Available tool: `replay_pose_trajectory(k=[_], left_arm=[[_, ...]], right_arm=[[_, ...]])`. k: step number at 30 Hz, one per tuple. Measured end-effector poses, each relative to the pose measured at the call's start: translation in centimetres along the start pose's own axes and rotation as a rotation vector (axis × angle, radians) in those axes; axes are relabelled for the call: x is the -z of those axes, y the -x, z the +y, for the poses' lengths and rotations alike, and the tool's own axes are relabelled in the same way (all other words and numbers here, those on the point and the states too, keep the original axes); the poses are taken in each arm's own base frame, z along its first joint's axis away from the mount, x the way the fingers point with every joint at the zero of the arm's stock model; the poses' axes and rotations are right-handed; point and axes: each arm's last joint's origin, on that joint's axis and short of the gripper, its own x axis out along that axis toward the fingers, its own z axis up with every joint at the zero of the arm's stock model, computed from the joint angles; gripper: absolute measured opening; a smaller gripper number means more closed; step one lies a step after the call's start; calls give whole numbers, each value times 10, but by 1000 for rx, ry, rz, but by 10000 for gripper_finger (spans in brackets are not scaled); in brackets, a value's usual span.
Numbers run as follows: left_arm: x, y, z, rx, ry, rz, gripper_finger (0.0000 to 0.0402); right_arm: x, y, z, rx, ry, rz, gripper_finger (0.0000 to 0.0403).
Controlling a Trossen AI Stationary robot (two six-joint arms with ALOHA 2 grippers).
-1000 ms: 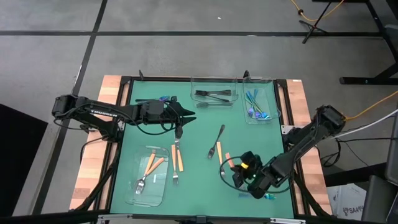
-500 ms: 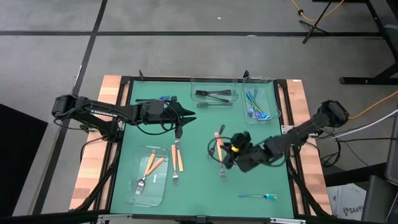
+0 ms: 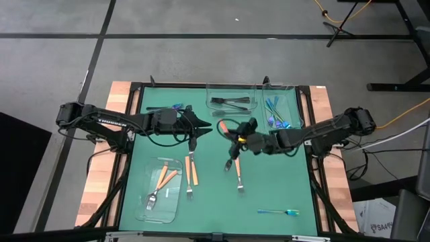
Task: Sort silverware by color (type)
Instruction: Put the orange fork into the bottom transparent bin
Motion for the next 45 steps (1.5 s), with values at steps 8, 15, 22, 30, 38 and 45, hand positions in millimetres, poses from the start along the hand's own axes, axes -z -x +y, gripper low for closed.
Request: replay_pose_trajectory(k=[8,15,22,30,38,45], left_arm=[[-2,0,-2,1,4,-28,100],[-7,1,-3,9,12,-79,100],[-13,1,-2,-55,26,-151,100],[-18,2,-2,-49,35,-198,100],[-19,2,-1,-95,41,-213,100],[-19,2,-1,-96,38,-214,100]], right_arm=[[-20,-13,-14,-44,41,-84,8],[-31,-14,-14,-93,89,-166,8],[-34,-13,-13,-103,125,-200,7],[-29,-20,-11,-94,162,-182,6],[-21,-34,-6,-98,178,-202,6],[-19,-39,-3,-104,167,-222,6]])
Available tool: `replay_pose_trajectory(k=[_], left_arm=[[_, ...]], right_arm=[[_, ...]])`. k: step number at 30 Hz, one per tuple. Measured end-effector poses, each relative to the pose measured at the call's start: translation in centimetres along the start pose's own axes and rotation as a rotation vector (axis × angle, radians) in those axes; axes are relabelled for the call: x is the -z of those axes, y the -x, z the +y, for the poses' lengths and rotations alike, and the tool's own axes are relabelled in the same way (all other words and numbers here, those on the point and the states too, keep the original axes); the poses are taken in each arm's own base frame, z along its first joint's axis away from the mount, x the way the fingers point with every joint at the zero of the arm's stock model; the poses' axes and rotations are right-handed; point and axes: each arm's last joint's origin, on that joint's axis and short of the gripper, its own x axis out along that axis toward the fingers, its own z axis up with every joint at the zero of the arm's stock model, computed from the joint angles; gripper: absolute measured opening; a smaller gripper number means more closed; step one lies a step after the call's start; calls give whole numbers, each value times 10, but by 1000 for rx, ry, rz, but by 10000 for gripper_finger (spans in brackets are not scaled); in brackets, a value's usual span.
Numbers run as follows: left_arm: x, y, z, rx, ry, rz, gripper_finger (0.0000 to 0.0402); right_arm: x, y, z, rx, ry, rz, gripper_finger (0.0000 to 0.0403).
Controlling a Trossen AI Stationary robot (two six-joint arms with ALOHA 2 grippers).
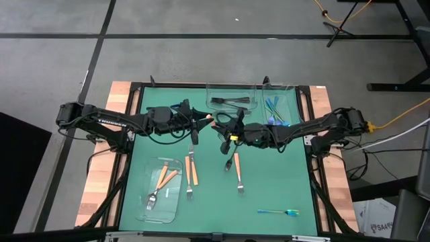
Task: Sort silverware by color (type)
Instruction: Put the orange fork into the bottom transparent bin
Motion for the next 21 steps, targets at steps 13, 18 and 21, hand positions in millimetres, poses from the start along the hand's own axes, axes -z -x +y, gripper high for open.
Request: replay_pose_trajectory(k=[13,18,21], left_arm=[[0,0,0,-6,-1,1,53],[0,0,0,-4,-4,3,48],[0,0,0,0,-2,3,48]], right_arm=[[-2,0,1,-30,-14,-14,13],[-1,0,1,-35,-13,-9,24],[-1,0,1,-37,-11,-7,42]])
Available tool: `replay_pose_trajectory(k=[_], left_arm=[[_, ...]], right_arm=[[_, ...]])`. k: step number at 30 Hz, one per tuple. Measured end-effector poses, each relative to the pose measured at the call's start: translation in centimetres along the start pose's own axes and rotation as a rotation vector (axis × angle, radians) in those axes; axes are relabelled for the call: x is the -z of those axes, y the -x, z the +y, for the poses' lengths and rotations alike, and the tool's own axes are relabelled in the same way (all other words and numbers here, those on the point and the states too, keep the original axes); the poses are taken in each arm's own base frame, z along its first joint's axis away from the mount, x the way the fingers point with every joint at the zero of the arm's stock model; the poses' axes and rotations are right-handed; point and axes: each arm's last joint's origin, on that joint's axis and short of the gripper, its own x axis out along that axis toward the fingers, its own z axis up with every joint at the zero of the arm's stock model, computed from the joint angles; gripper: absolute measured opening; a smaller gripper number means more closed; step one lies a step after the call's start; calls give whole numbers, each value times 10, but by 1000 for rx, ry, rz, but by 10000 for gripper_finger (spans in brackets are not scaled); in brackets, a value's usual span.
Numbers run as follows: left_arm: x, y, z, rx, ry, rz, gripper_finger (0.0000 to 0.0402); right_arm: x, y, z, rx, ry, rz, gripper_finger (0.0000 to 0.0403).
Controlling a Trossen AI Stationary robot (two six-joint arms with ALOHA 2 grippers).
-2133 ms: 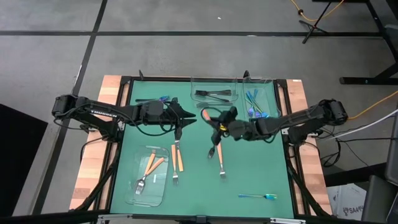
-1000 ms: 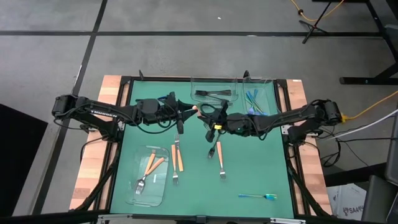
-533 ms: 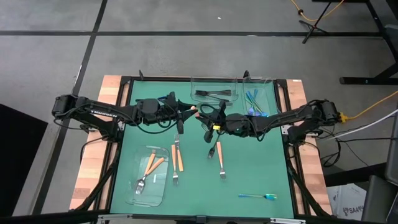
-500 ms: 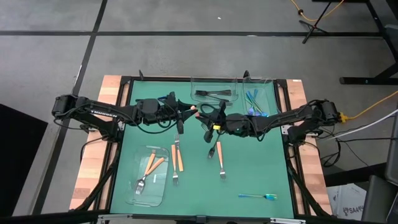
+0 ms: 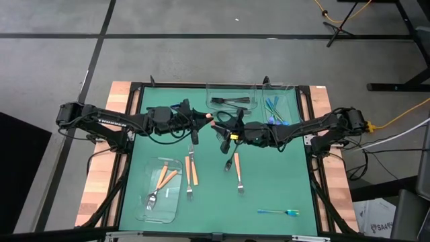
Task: Sort silverware by color (type)
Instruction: Put the orange fork into the bottom transparent bin
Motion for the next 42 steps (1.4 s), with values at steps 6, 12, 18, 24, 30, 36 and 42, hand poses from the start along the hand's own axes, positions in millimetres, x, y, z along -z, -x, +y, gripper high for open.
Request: replay_pose_trajectory(k=[6,12,18,24,30,36,42], left_arm=[[0,0,0,4,1,1,48],[1,0,0,11,0,8,48],[-3,3,-1,35,2,6,48],[-18,18,-2,129,38,-16,48],[-30,44,-2,273,209,81,47],[-32,69,-3,431,462,289,47],[-18,84,-11,477,597,551,49]], right_arm=[[2,0,0,-5,13,24,100],[6,0,0,-9,28,57,147],[-3,16,-5,-59,106,118,156],[-10,39,-14,-93,146,222,156],[-16,52,-19,-89,157,251,156],[-16,54,-20,-89,161,262,156],[-15,54,-20,-88,163,266,156]])
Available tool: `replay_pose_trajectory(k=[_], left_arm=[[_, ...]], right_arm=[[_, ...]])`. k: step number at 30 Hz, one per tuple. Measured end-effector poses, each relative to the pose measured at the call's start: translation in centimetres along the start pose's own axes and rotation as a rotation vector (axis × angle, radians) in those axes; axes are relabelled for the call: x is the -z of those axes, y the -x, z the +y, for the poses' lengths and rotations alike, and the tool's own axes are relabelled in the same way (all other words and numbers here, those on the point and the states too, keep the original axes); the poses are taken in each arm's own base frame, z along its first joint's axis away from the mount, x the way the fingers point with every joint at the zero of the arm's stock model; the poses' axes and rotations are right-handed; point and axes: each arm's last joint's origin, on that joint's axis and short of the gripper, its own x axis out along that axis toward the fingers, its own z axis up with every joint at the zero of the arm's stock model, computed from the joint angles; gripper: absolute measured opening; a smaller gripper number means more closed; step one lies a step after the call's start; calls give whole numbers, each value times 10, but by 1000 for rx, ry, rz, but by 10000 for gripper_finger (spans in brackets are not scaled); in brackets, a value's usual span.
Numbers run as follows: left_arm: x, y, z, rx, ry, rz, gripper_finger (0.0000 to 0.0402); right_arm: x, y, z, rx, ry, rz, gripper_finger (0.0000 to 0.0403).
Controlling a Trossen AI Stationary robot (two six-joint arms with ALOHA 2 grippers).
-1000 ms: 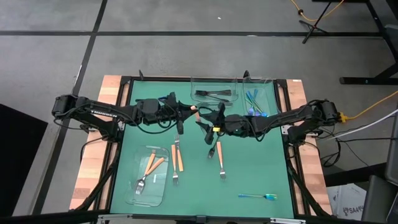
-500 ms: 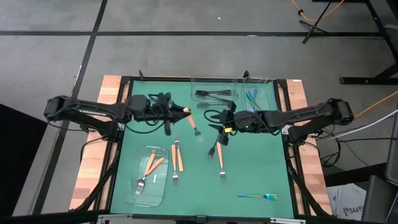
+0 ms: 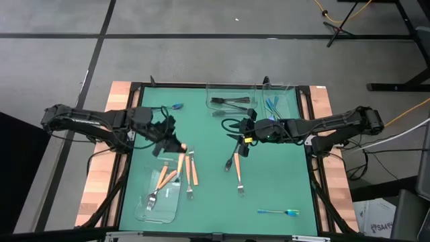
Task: Sort silverware by color (type)
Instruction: Put the orange fork into the bottom transparent bin
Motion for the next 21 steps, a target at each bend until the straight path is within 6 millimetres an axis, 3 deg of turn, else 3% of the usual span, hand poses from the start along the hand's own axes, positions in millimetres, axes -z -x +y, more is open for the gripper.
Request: replay_pose_trajectory(k=[9,21], left_arm=[[36,-2,5,-151,149,275,53],[65,-16,7,-318,115,392,55]], right_arm=[[0,0,0,0,0,1,156],[2,0,0,1,5,16,156]])
